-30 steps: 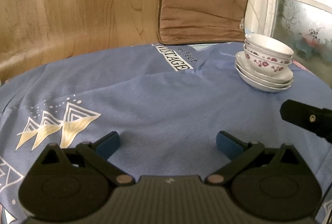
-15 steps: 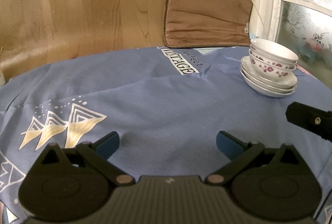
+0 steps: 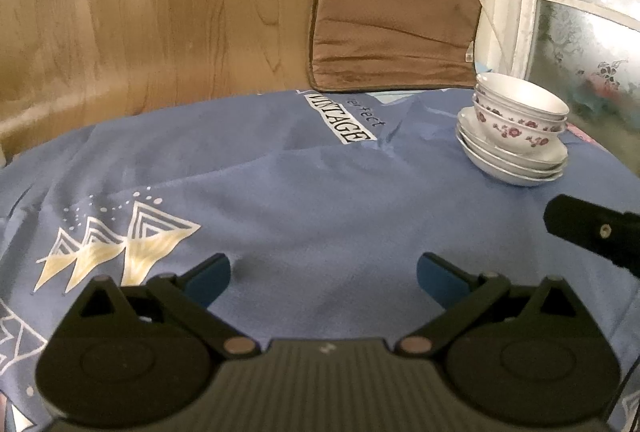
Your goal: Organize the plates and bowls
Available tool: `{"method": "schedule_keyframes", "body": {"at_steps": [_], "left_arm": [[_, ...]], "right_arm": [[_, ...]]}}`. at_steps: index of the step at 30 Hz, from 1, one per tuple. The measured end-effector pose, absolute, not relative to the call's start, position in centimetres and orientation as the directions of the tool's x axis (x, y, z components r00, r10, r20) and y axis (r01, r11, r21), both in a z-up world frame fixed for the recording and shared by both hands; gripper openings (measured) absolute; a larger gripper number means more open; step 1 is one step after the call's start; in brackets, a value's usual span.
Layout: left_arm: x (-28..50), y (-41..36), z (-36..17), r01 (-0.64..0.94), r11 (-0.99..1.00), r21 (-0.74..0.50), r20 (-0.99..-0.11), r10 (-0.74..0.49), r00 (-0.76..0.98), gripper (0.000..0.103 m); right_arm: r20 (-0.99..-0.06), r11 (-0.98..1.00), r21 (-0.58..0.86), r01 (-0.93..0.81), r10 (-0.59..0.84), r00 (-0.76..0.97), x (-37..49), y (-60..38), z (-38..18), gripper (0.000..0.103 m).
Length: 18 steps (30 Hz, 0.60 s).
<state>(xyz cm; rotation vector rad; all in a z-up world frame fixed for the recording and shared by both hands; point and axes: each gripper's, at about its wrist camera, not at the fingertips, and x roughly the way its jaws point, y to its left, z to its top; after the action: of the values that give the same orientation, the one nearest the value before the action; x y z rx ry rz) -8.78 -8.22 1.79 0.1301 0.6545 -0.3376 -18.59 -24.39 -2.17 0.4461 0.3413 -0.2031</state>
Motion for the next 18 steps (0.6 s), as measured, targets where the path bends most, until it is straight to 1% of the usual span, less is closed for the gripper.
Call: {"method": "schedule_keyframes", "body": {"at_steps": [9, 18], "left_arm": [[-8.04, -8.27, 1.68, 0.301, 0.953, 0.020, -0.656, -0.215, 0.723, 0.103], [-8.32, -8.88, 1.94, 0.315, 0.948, 0.032, -0.679, -0.211, 0.703, 0.103]], "right_arm": [[-0.359, 0.880, 0.395, 0.264, -0.117, 0.926, -18.72, -24.81, -2.16, 0.098], [-0.356, 0.873, 0.409, 0.265, -0.114, 0.927, -18.92, -25.38, -2.23, 0.098]]}}
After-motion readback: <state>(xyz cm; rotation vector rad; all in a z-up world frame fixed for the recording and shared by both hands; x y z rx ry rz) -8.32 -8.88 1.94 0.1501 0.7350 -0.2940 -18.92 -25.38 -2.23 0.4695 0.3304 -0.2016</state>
